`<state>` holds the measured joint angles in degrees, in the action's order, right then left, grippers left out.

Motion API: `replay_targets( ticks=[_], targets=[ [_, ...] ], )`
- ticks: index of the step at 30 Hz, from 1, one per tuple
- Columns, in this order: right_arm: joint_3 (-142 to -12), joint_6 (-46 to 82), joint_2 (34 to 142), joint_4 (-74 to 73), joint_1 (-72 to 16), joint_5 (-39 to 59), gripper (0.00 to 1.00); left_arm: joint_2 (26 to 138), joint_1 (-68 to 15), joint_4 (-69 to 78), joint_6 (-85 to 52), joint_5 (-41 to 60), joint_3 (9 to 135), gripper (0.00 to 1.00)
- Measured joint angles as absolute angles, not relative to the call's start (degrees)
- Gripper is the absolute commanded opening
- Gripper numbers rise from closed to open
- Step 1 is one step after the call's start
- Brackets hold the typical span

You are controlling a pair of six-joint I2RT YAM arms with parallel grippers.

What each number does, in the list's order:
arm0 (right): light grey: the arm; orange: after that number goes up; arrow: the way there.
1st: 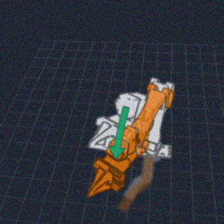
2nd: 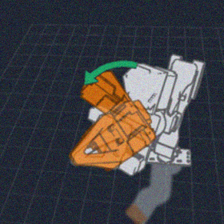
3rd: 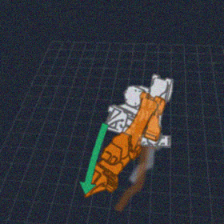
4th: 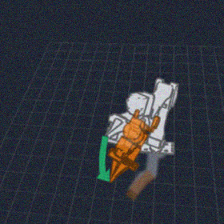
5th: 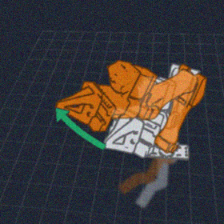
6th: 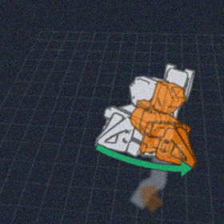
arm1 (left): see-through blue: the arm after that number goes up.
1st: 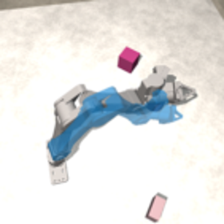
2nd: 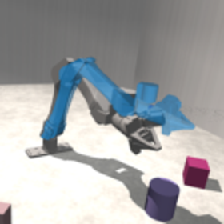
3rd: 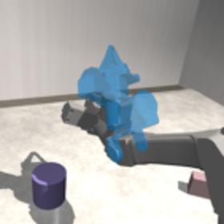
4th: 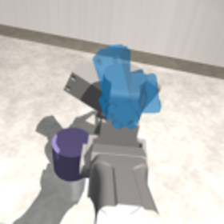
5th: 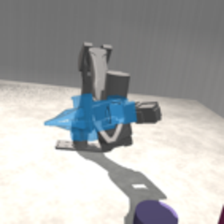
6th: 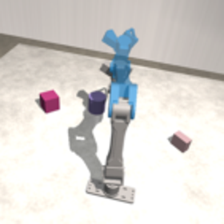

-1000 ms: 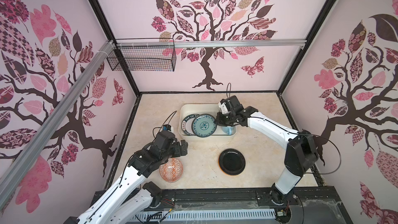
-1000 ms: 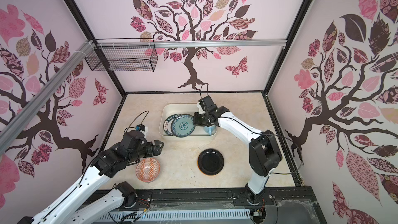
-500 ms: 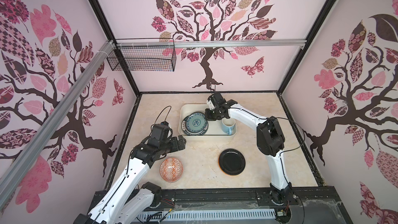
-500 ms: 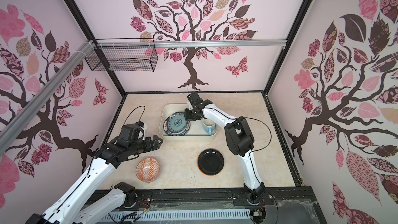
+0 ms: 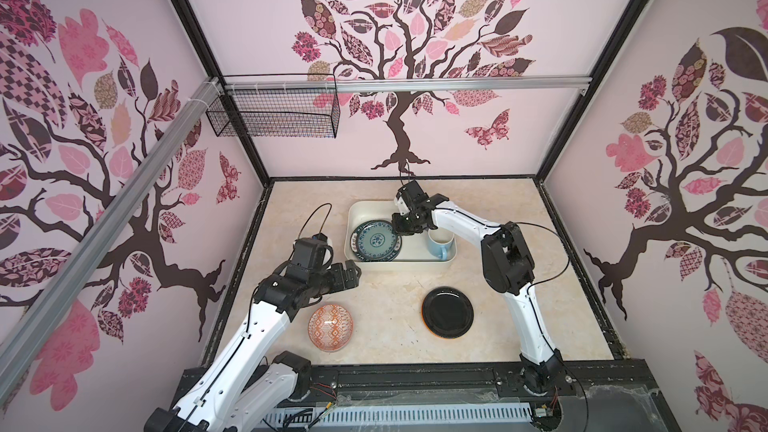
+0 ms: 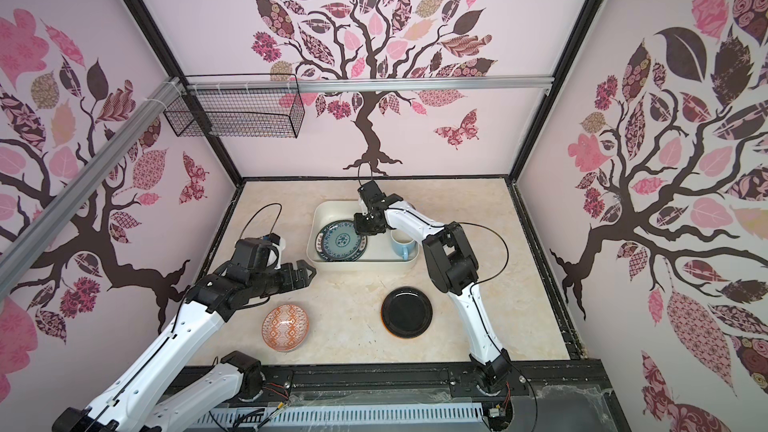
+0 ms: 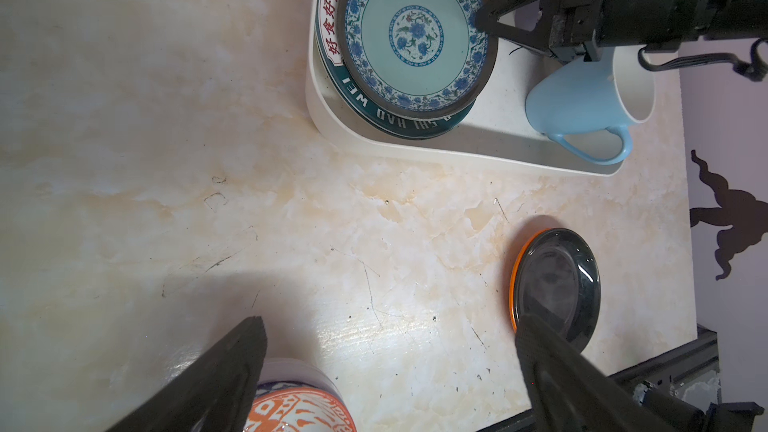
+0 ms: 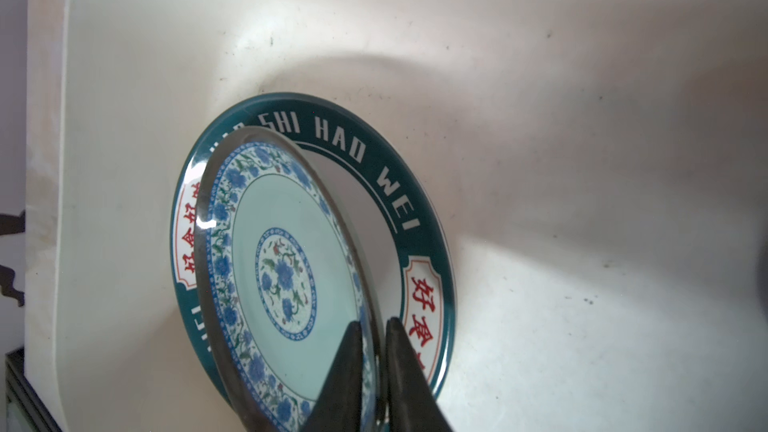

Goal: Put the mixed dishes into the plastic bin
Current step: 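Lower the blue-floral plate into the bin and open the right gripper, then withdraw the right gripper toward the black plate while the left gripper reaches toward it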

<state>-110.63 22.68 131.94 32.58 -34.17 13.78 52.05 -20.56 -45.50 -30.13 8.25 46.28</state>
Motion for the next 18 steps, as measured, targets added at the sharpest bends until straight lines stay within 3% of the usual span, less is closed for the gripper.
replay_targets(
  ticks=[8,18],
  targets=[
    [-110.6,22.0,132.3,33.9,-34.2,13.2,0.34,52.0,-20.5,-45.5,-30.1,8.6,46.3,0.98],
    [-107.9,20.6,127.9,36.9,-34.2,8.8,0.35,50.9,-20.5,-45.0,-29.7,10.0,46.3,0.98]
  ],
)
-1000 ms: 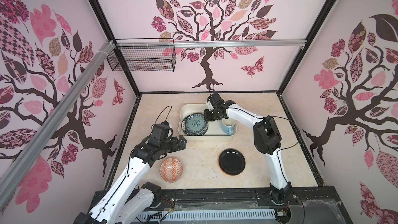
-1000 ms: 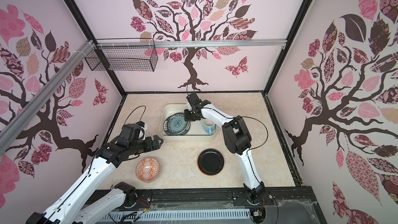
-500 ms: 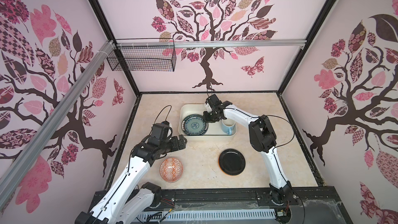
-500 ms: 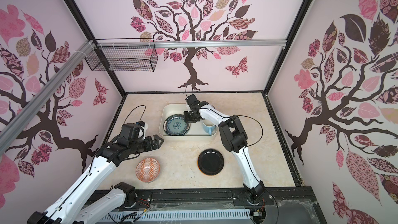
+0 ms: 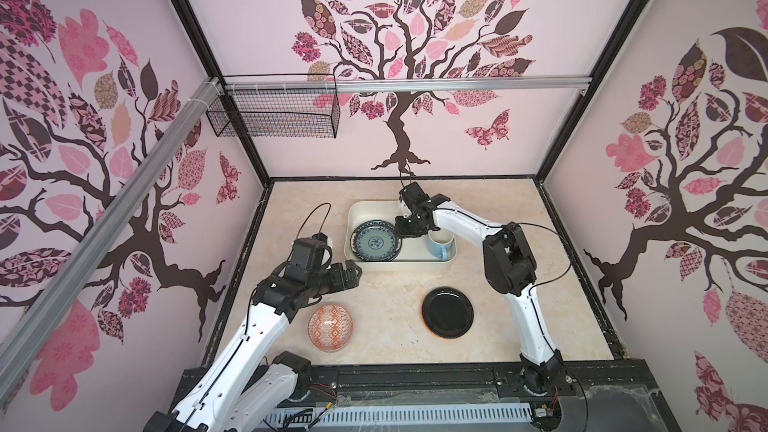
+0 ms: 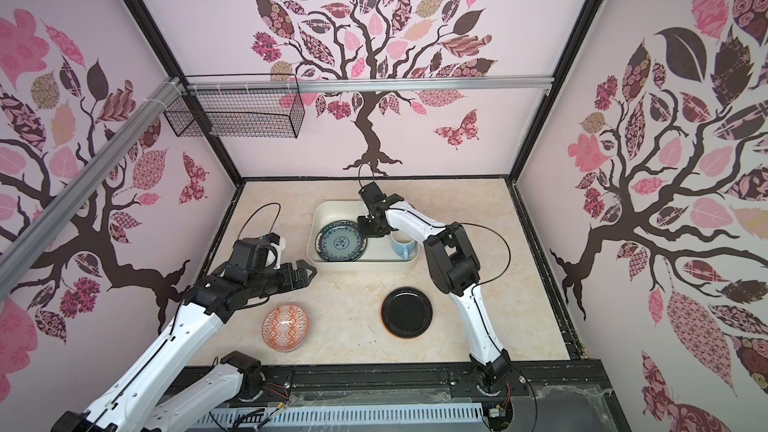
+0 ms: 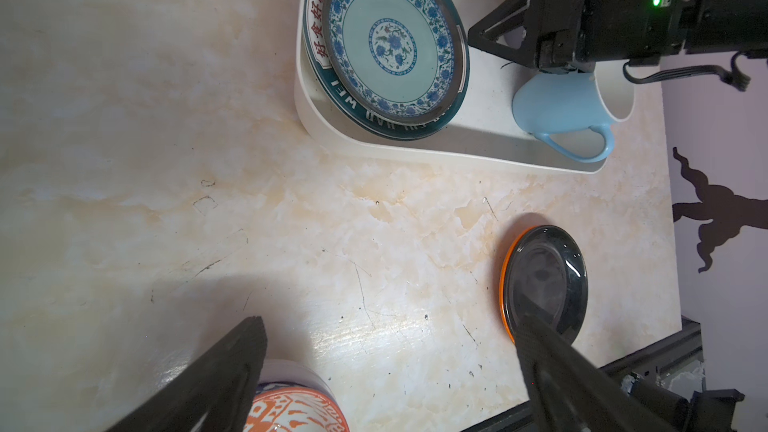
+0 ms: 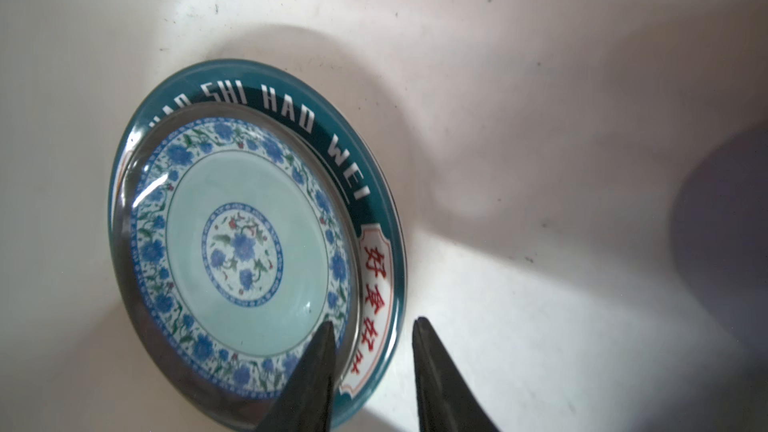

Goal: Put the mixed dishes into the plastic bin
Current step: 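Withdraw the right gripper toward the black plate while the left gripper reaches toward it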

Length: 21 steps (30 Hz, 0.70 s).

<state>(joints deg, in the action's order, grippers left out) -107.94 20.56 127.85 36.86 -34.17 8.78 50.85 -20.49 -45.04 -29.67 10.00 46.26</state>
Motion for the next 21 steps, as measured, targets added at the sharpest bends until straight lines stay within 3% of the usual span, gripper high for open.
replay_targets(
  ticks=[6,13,21],
  targets=[
    [-98.6,20.5,110.3,38.3,-34.2,4.9,0.35,49.3,-24.7,-44.6,-30.2,9.7,46.3,0.93],
    [-75.5,22.2,84.2,36.1,-34.4,1.3,0.34,50.8,-45.6,-41.5,-35.4,2.3,45.6,0.82],
    [-45.4,27.3,68.0,35.7,-34.4,0.0,0.31,64.5,-62.8,-35.1,-41.2,-6.2,45.5,0.70]
  ],
)
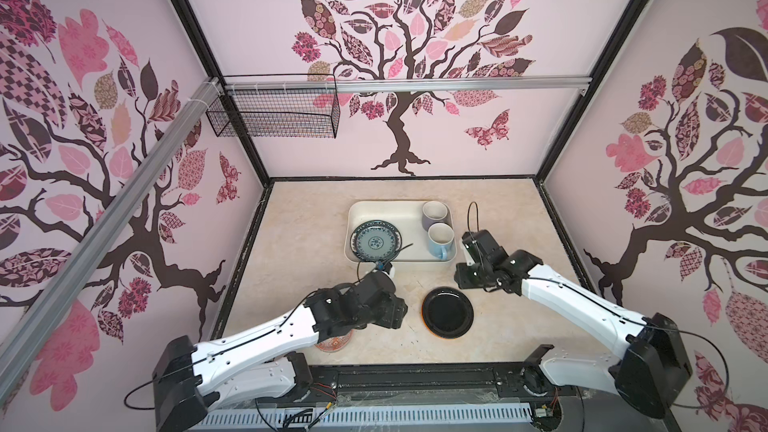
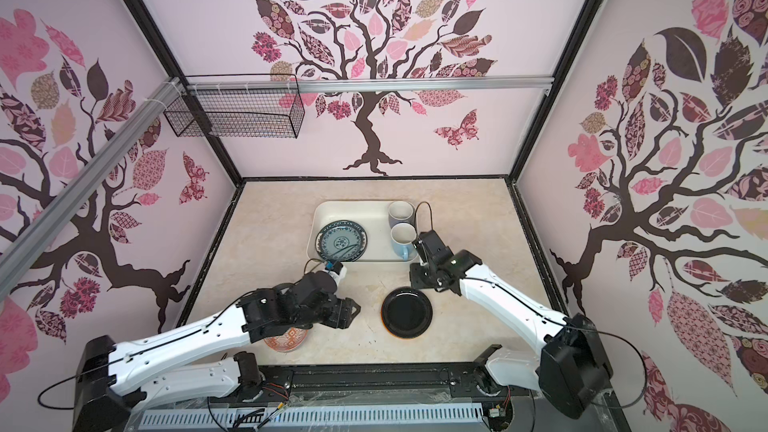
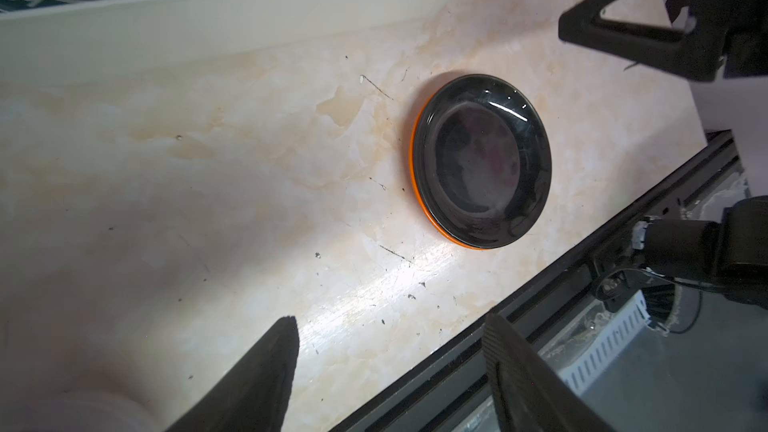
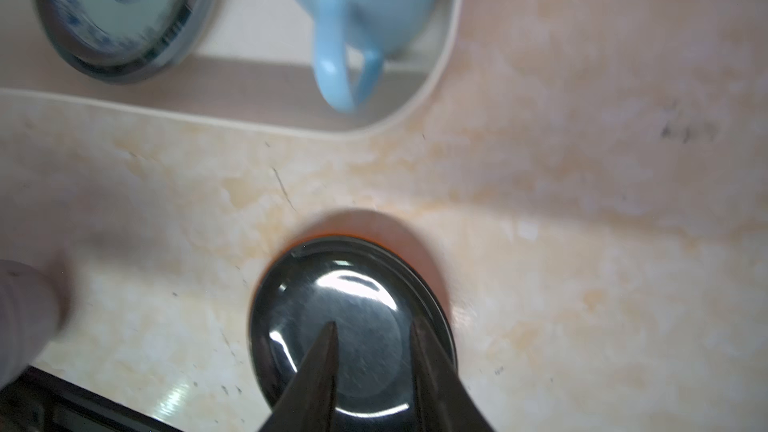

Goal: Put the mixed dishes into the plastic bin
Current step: 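Withdraw the right gripper toward the black plate while the left gripper reaches toward it, then position both grippers at opposite edges of the black orange-rimmed plate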

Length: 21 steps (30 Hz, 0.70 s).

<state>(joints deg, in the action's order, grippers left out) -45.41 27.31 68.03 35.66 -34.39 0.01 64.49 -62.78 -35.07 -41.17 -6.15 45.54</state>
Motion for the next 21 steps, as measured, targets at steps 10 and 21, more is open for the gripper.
replay_targets(
  ticks=[10,21],
  targets=[
    [-32.3,34.2,55.2,32.8,-34.4,1.9,0.27,83.4,-66.4,-25.6,-43.9,-6.4,46.5,0.59],
    [-30.2,36.1,58.2,30.2,-34.4,1.4,0.27,87.8,-66.4,-22.3,-43.9,-6.0,51.2,0.53]
  ],
)
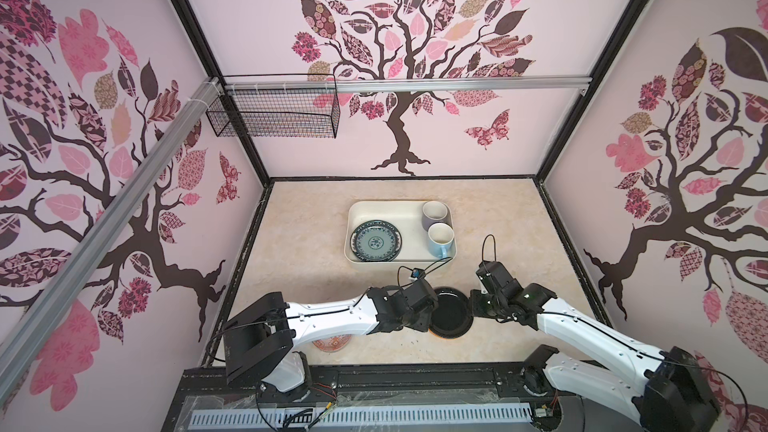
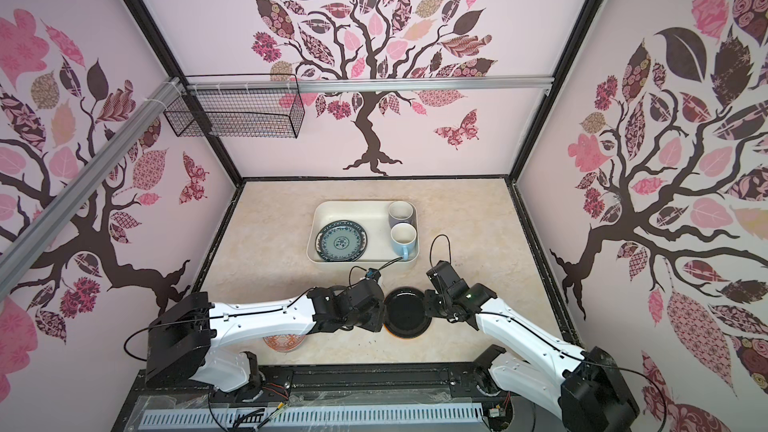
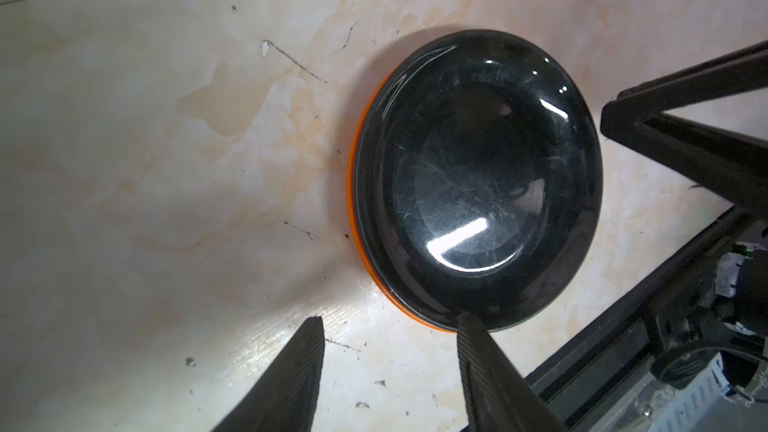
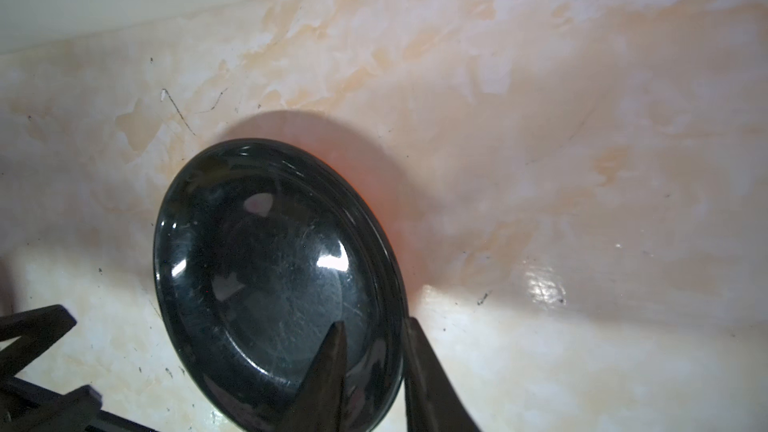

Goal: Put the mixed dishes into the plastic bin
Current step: 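Position both grippers at opposite edges of the black orange-rimmed plate, then grip the black plate's rim with both grippers and tilt it up on edge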

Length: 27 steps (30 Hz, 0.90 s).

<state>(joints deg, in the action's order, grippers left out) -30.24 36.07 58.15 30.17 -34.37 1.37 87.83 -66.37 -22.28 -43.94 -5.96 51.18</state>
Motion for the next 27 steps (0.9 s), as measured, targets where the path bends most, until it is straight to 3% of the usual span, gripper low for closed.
replay_targets(
  ticks=[8,18,27],
  targets=[
    [-30.2,36.2,60.2,29.3,-34.4,0.8,0.28,91.1,-66.4,-21.7,-43.3,-5.6,51.7,0.47],
    [-30.2,36.2,61.0,29.3,-34.4,0.9,0.27,91.9,-66.4,-20.9,-42.4,-5.3,52.2,0.19],
    [-30.2,36.2,61.5,29.1,-34.4,1.0,0.26,93.6,-66.4,-20.2,-42.0,-4.9,52.4,0.09]
  ],
)
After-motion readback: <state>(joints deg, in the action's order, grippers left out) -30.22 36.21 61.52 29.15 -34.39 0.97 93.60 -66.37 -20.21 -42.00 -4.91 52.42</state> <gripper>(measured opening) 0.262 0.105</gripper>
